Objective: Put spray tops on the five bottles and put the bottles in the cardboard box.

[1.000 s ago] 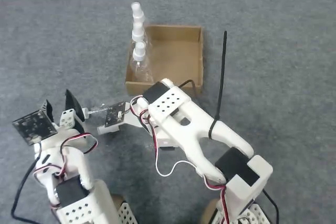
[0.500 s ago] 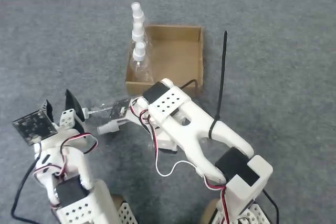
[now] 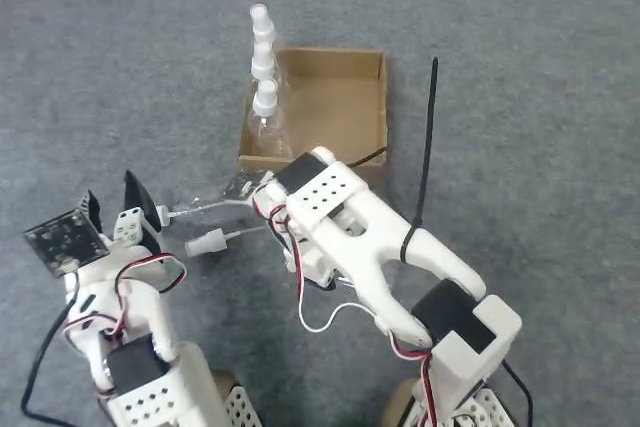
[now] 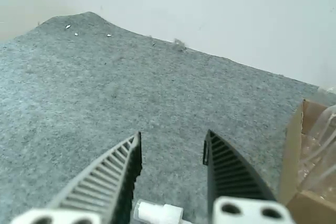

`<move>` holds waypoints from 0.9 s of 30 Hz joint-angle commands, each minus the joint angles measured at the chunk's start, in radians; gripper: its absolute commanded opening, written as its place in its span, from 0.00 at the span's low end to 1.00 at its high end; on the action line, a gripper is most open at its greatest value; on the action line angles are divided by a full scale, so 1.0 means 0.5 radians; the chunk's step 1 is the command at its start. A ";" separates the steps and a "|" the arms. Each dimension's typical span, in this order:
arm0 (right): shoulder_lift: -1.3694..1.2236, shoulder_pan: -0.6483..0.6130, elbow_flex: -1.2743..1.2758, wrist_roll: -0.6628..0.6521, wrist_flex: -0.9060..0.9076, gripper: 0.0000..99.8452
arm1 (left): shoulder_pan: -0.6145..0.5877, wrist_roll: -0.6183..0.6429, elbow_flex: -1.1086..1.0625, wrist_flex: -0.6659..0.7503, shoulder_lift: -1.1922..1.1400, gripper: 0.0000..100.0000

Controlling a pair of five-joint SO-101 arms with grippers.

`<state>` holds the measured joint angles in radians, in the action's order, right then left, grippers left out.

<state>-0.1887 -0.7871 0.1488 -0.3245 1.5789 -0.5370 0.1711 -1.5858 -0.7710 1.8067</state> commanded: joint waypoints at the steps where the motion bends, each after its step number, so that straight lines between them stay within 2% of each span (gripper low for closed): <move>1: 0.158 0.097 -0.037 0.037 0.032 0.17 | -0.006 0.021 0.011 0.068 0.037 0.18; 9: 0.189 0.097 -0.049 0.031 0.035 0.17 | -0.006 0.021 0.011 0.068 0.037 0.18; 16: 0.523 0.094 0.068 0.021 0.017 0.17 | -0.003 0.021 0.011 0.068 0.037 0.18; 27: 0.824 -0.054 0.454 -0.295 -0.244 0.17 | -0.003 0.021 -0.011 0.107 0.037 0.18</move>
<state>0.1458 -0.7948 0.3713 -0.4212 1.4960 -0.5370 0.1711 -1.5888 -0.7618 1.8067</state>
